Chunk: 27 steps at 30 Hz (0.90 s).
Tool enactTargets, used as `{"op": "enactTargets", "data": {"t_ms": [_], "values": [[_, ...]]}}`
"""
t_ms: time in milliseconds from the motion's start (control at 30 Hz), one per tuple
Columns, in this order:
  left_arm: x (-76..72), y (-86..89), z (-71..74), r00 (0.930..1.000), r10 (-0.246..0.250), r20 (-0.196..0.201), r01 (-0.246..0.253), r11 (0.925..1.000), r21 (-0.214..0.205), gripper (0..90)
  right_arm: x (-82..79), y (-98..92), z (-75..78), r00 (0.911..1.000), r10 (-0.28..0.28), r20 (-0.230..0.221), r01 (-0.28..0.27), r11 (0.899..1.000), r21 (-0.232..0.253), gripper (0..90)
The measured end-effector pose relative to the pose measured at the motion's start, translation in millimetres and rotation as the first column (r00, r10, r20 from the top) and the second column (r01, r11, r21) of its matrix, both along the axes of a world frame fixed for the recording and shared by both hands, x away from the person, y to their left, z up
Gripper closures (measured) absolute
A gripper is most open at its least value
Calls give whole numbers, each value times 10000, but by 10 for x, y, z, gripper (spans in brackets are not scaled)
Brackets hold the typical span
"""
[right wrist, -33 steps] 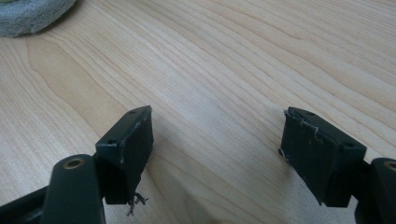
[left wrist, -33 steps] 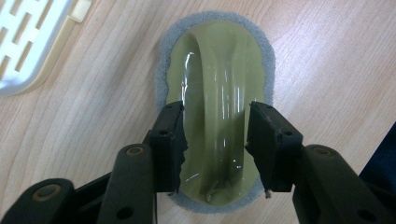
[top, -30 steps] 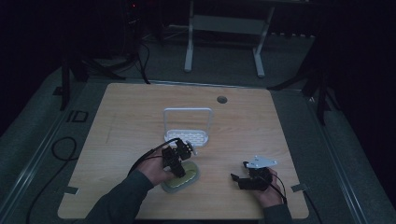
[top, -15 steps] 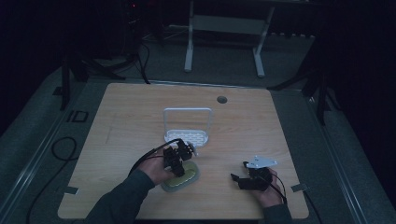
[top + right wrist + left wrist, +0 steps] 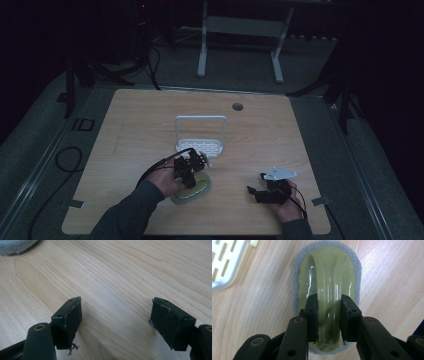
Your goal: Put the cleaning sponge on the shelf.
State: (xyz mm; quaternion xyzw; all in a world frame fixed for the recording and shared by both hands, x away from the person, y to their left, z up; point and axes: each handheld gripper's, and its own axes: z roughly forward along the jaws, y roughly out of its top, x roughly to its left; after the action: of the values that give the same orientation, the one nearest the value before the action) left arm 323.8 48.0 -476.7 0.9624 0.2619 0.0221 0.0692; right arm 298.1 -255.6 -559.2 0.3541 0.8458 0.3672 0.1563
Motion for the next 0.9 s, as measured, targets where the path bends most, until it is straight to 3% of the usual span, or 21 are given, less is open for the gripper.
{"op": "enactTargets", "data": {"t_ms": [400,900], "values": [[24,42,21,9981,-383,478,374,9991,192,713,0,0,0,10000,1,2,-1,10000,-1,247],[89,142,76,9908,-876,1035,892,9960,-108,713,2,-1,0,10000,17,21,-17,10000,-8,247]]}}
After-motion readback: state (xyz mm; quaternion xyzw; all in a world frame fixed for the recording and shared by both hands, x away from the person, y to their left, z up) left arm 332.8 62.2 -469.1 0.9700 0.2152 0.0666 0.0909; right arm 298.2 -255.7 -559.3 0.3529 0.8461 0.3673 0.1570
